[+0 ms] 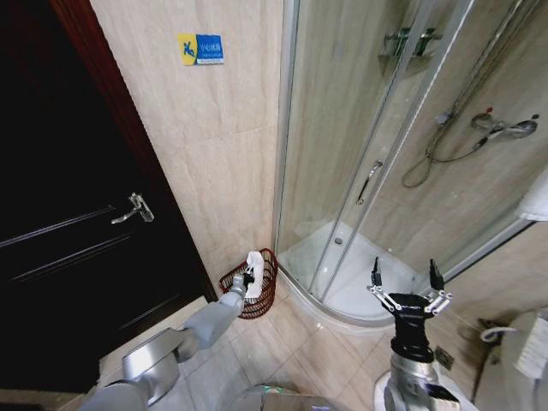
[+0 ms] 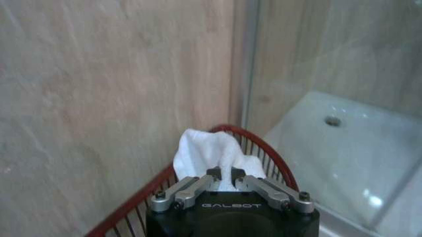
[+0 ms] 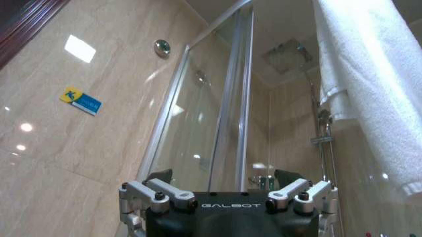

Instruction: Discard the used towel into the hamper.

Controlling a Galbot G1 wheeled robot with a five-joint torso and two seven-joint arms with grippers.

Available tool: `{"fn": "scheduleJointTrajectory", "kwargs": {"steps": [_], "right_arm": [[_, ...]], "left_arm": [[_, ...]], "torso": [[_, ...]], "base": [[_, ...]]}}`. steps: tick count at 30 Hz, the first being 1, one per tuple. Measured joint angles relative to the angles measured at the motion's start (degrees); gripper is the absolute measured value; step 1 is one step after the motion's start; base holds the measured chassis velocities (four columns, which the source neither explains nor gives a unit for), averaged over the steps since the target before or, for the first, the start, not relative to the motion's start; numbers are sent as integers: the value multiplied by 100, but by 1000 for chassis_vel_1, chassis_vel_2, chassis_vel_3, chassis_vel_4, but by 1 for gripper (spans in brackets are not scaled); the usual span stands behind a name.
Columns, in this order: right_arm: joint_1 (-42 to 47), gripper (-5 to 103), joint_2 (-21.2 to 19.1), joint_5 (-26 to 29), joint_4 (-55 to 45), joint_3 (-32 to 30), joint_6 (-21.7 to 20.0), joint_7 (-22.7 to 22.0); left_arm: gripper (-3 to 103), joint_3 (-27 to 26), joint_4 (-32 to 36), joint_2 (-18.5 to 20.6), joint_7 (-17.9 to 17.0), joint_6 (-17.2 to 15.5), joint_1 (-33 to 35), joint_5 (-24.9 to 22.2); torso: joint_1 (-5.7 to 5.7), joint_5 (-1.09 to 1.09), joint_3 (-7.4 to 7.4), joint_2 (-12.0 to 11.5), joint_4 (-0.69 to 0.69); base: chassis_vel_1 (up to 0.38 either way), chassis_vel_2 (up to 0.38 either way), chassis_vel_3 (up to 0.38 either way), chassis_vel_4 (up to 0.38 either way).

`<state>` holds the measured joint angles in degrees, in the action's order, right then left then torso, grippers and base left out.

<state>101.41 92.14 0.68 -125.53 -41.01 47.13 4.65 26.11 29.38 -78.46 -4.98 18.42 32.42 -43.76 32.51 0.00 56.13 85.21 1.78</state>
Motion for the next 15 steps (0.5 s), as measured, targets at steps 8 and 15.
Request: {"fn": "scheduleJointTrajectory", "kwargs": {"steps": [8, 15], "right_arm": [[-26, 100, 0, -43, 43, 51, 0, 83], [-49, 100, 0, -31, 67, 56, 0, 183]], "left_arm": [[7, -125, -478, -189, 204, 154, -39, 270], [7, -226, -505, -183, 235, 181, -65, 361]], "torso": [[0, 1, 0, 0, 0], [0, 0, 0, 0, 1]], "base": [[0, 0, 0, 0], [0, 0, 0, 0]]}}
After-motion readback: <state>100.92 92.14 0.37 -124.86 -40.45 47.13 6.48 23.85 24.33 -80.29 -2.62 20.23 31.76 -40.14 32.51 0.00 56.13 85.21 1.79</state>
